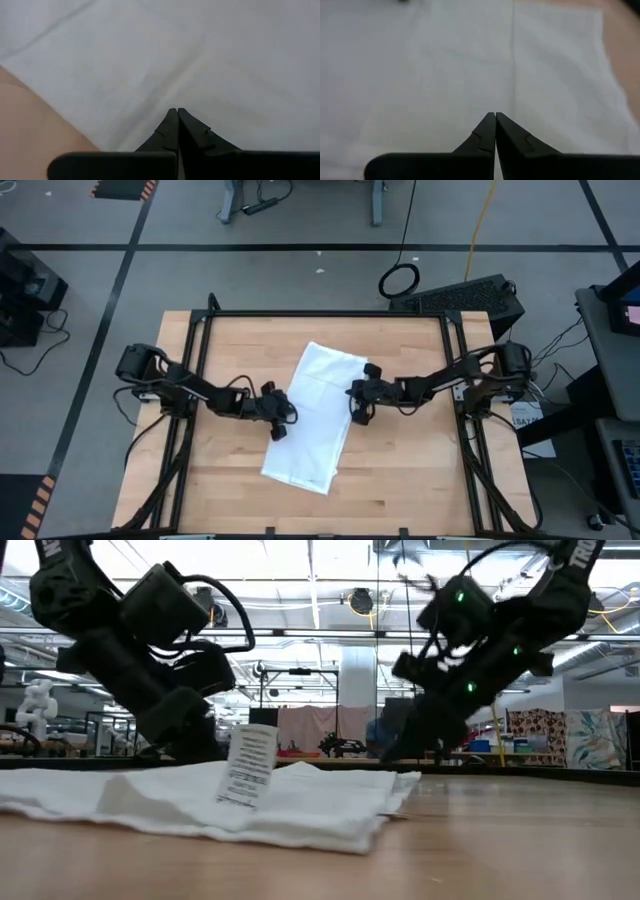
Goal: Roll napkin
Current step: Fold the white table napkin
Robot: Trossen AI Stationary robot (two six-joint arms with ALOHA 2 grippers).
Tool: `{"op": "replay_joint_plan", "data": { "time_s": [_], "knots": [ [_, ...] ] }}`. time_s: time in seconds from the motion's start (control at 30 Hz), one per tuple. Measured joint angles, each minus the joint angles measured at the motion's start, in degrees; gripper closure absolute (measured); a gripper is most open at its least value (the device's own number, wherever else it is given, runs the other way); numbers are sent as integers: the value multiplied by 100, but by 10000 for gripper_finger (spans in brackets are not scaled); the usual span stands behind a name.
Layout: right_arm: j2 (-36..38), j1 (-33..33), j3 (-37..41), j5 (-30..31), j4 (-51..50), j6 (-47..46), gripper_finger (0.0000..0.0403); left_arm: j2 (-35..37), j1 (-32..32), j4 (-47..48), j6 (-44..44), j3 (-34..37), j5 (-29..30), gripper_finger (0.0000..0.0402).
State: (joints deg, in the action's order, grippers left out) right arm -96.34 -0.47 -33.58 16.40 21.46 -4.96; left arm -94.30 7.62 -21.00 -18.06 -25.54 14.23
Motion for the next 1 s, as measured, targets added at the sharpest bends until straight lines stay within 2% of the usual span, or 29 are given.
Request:
{"op": "replay_joint_plan", "data": {
  "time_s": [0.13, 0.3, 0.47, 0.53, 0.63, 0.8, 0.9, 1.0],
  "knots": [
    [-139, -1, -3, -1, -415, -715, 399, -13, -208, -157, 671, 9, 183, 398],
    [-133, 386, -12, 34, -559, -1757, 399, -17, -604, -234, 1615, 17, 407, 398],
    [-161, 960, -11, 330, -572, -3030, 399, -39, -925, -318, 2488, 35, 1501, 397],
    [-170, 1168, -11, 534, -556, -3407, 399, -34, -1000, -517, 2741, -11, 1589, 397],
    [-178, 1386, -57, 602, -559, -3666, 399, 43, -1004, -692, 3104, -188, 1458, 397],
    [-59, 1538, -301, 721, -553, -3319, 399, 313, -777, -357, 2913, -464, 1175, 397],
    [222, 1534, -491, 709, -964, -2884, 399, 550, -508, 1, 2493, -470, 630, 397],
    [632, 1537, -637, 713, -1923, -2448, 399, 759, -167, 466, 1870, -469, -134, 397]
  ]
}}
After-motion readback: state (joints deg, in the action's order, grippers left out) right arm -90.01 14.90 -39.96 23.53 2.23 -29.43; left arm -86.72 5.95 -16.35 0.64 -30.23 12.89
